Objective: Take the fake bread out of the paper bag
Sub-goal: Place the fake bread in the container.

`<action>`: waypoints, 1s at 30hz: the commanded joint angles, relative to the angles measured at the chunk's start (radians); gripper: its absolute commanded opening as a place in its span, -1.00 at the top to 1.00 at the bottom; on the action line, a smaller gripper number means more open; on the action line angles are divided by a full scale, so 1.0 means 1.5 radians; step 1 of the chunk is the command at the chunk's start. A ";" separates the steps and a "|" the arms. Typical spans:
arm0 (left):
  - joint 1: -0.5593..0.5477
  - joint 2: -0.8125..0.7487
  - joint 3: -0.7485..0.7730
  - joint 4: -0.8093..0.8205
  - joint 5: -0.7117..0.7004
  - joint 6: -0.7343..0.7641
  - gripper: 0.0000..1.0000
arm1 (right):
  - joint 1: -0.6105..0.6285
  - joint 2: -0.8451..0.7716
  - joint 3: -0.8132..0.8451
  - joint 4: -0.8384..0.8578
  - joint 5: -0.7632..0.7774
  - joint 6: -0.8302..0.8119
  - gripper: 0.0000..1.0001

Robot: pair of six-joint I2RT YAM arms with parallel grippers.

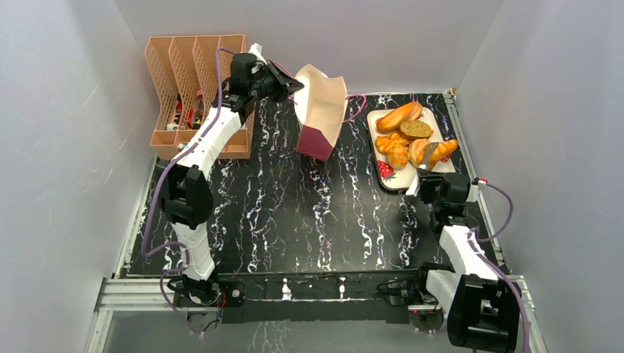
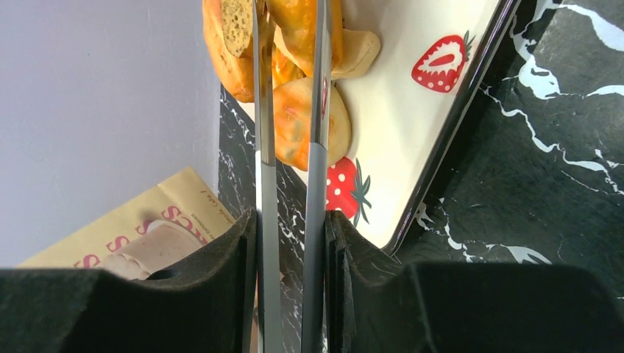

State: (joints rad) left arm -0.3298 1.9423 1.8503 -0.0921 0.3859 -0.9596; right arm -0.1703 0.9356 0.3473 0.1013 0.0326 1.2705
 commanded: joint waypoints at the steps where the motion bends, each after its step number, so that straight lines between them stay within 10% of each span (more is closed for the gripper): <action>1: 0.010 -0.033 -0.003 0.055 0.036 -0.037 1.00 | -0.023 0.019 0.007 0.121 -0.052 0.018 0.75; 12: 0.021 -0.029 -0.030 0.041 0.026 -0.025 0.88 | -0.023 0.006 -0.026 0.086 -0.067 0.025 0.25; 30: 0.035 -0.016 -0.041 0.042 0.029 -0.023 0.79 | -0.024 -0.044 -0.008 0.002 -0.086 0.021 0.20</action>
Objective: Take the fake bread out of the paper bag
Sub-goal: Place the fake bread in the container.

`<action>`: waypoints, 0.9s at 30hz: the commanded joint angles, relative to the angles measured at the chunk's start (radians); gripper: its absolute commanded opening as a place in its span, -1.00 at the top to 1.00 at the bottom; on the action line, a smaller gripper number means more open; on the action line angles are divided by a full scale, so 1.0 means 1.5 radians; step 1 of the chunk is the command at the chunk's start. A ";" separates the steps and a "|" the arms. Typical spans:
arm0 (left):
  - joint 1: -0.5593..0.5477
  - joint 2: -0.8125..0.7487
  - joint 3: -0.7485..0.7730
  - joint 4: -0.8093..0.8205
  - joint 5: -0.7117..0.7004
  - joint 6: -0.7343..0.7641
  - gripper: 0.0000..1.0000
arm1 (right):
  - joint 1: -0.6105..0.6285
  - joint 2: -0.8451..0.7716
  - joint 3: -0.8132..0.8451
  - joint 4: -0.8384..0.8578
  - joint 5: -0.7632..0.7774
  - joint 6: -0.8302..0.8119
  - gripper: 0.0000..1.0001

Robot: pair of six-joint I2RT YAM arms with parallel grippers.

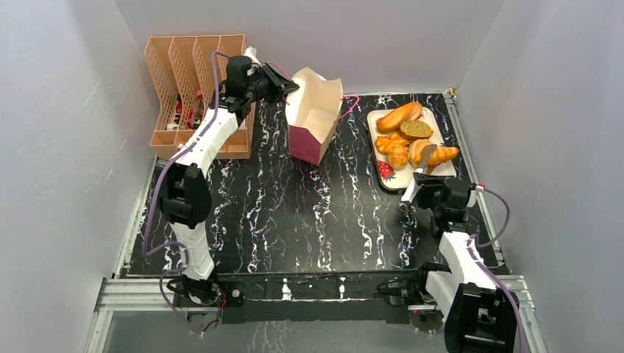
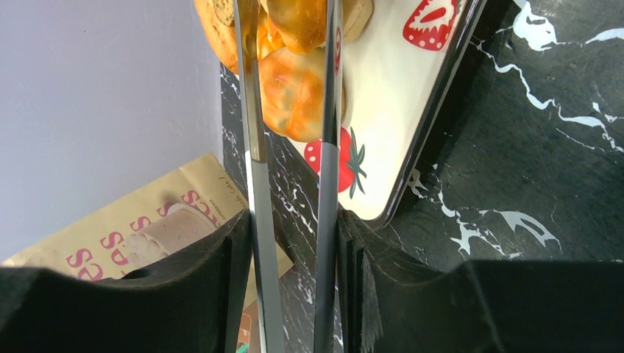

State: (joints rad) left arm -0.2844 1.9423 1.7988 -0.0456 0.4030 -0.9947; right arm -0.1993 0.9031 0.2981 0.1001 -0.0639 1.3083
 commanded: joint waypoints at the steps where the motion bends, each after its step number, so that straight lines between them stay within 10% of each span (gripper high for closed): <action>1: 0.005 -0.018 -0.007 0.012 0.017 0.000 0.79 | -0.004 -0.028 0.024 -0.006 -0.022 -0.004 0.20; 27: 0.027 -0.050 -0.052 0.032 0.037 -0.004 0.79 | -0.003 -0.168 0.079 -0.220 0.043 -0.026 0.19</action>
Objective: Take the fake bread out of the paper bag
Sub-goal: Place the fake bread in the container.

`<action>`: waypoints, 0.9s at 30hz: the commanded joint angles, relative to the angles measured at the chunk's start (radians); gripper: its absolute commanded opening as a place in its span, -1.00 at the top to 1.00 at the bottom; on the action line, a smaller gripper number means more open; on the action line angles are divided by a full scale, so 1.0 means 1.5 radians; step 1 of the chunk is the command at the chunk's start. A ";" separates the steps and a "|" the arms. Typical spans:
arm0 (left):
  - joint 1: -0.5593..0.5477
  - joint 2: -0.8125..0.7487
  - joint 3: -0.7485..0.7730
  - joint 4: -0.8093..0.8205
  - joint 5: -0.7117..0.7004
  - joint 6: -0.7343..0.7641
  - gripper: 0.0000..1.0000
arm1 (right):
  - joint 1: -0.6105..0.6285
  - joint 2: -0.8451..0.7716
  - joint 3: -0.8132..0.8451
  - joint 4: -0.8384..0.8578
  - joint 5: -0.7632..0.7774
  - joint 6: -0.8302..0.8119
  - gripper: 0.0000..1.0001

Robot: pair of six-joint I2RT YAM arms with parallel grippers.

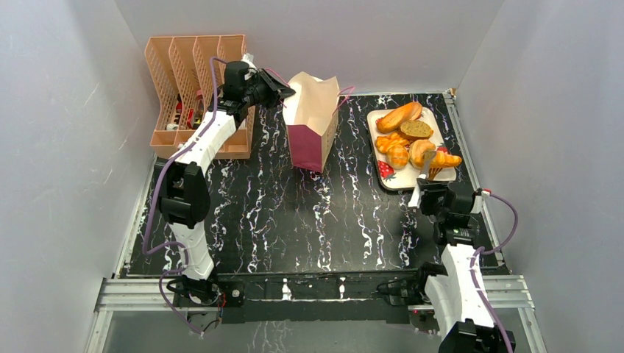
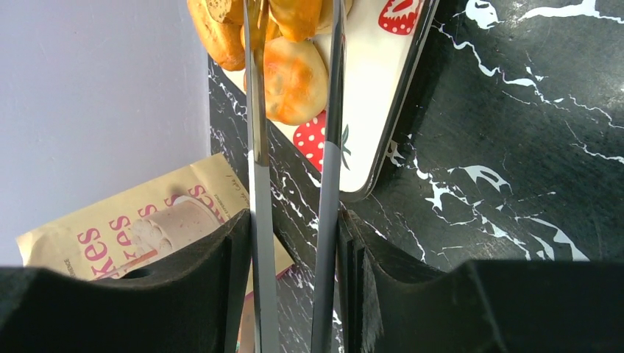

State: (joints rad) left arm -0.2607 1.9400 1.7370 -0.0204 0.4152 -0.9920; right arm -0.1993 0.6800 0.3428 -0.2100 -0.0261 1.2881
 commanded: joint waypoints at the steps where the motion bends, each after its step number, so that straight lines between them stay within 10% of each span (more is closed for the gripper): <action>1: 0.012 -0.050 -0.013 0.017 0.031 -0.008 0.80 | -0.003 -0.022 0.053 -0.018 0.019 -0.013 0.19; 27: 0.018 -0.094 -0.054 0.031 0.033 -0.021 0.81 | 0.011 -0.069 0.085 -0.102 0.049 -0.026 0.19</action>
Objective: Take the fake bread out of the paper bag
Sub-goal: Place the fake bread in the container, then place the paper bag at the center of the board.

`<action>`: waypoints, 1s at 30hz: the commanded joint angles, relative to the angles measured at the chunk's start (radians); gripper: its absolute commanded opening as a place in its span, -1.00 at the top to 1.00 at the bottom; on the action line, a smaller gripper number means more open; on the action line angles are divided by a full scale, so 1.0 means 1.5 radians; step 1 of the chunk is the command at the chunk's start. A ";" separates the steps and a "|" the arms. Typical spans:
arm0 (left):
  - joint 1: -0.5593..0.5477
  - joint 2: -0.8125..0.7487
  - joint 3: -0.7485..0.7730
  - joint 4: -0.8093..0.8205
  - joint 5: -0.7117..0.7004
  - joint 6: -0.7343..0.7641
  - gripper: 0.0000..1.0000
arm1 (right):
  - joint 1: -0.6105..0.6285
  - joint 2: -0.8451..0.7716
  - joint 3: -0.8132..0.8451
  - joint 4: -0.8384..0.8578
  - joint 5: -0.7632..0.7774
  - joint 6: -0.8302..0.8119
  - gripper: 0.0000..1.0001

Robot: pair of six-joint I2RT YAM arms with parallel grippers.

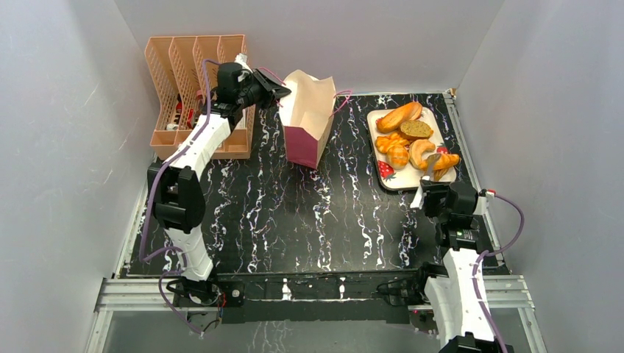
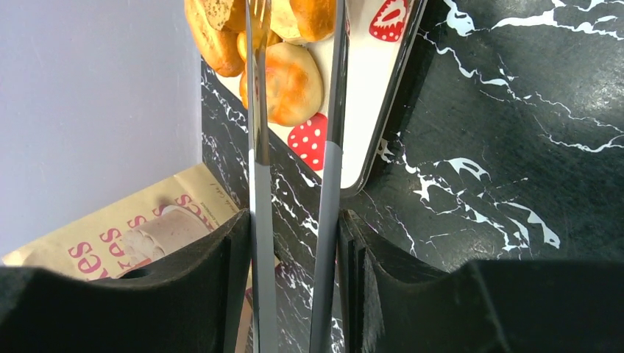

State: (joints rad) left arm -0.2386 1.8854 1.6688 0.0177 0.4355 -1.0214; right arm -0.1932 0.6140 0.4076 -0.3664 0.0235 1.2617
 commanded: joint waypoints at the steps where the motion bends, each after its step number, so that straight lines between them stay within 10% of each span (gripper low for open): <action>1: 0.004 -0.061 -0.013 0.007 0.019 -0.002 0.81 | 0.008 -0.032 0.033 -0.001 0.014 -0.005 0.21; 30: 0.003 -0.049 0.003 -0.005 0.010 0.001 0.84 | 0.007 0.108 0.017 0.182 0.019 0.027 0.53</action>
State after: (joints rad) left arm -0.2382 1.8481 1.6348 0.0204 0.4347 -1.0222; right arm -0.1833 0.7460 0.3641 -0.1780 0.0086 1.3087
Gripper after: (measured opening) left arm 0.086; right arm 0.292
